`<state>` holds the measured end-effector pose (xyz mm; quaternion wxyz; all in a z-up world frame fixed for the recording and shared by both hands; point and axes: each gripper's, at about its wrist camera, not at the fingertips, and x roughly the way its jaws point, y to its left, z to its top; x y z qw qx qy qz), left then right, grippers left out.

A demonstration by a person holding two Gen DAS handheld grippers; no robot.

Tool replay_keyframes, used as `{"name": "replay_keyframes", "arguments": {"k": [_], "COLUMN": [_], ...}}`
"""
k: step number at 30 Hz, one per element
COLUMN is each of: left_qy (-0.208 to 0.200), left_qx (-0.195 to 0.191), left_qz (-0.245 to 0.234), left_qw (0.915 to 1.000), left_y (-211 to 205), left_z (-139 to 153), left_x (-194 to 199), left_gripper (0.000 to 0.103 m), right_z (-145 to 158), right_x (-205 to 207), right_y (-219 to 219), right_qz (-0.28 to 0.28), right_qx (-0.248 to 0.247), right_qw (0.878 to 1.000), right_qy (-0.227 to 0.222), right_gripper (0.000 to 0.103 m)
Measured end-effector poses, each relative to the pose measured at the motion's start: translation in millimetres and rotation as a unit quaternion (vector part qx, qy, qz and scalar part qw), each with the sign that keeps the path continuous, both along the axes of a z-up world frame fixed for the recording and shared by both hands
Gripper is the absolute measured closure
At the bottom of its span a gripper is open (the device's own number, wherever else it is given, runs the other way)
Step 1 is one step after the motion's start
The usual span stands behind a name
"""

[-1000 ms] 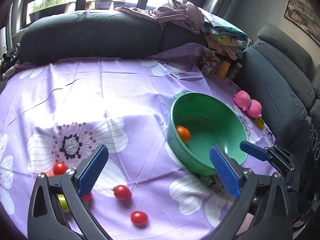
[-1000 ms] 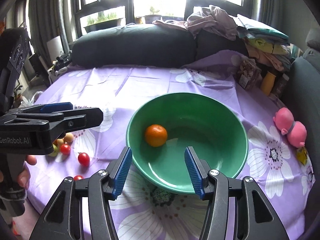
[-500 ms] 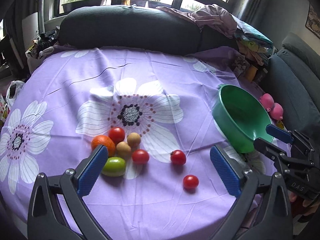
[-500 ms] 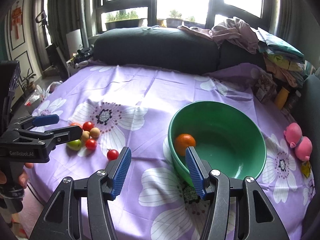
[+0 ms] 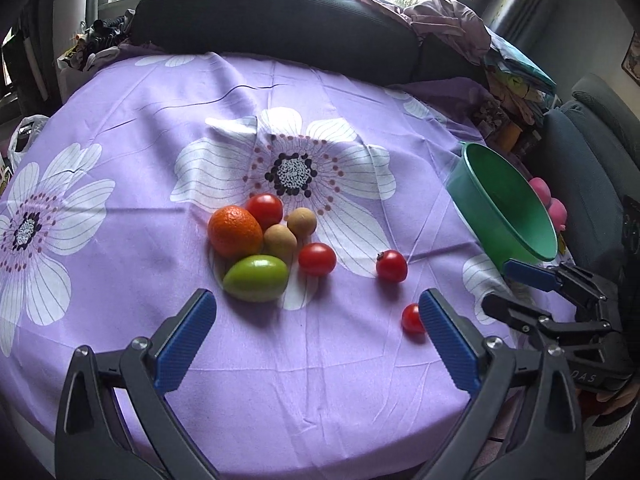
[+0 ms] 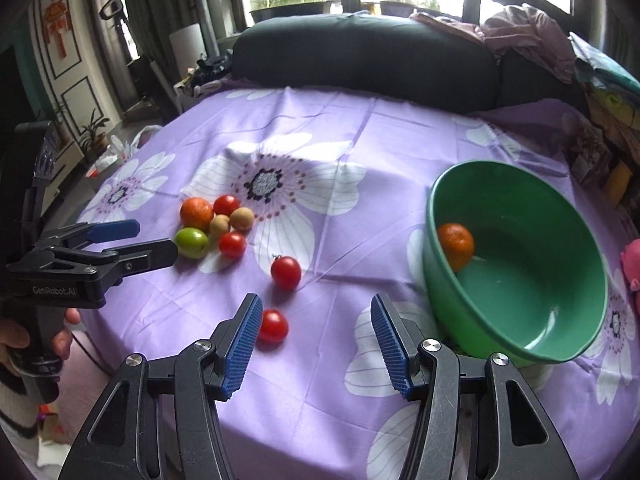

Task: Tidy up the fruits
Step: 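Return the right tool to the fruits, then grasp a cherry tomato with the right tool while the left tool grasps another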

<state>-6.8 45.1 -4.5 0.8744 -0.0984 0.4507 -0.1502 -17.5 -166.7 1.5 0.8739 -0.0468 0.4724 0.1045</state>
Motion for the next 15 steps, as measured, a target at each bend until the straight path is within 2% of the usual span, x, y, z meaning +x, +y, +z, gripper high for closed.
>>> {"name": "replay_keyframes", "arguments": {"k": [6,12,15], "left_qy": [0.009,0.001,0.009], "left_qx": [-0.014,0.004,0.008], "left_qz": [-0.03,-0.085,-0.107], "left_qw": [0.9994,0.9964,0.9942], "left_y": [-16,-46,-58], "left_z": [-9,-17,-23], "left_x": [4,13,22], "left_gripper": [0.006,0.024,0.028], "right_z": [-29,-48,-53], "right_x": [3,6,9], "right_y": [3,4,4], "right_qz": [0.012,0.016,0.018], "right_qx": [0.022,0.038,0.048], "right_qw": [0.999,0.997,0.996], "right_qy": [0.044,0.065,0.068], "right_gripper": [0.046,0.046,0.046]}}
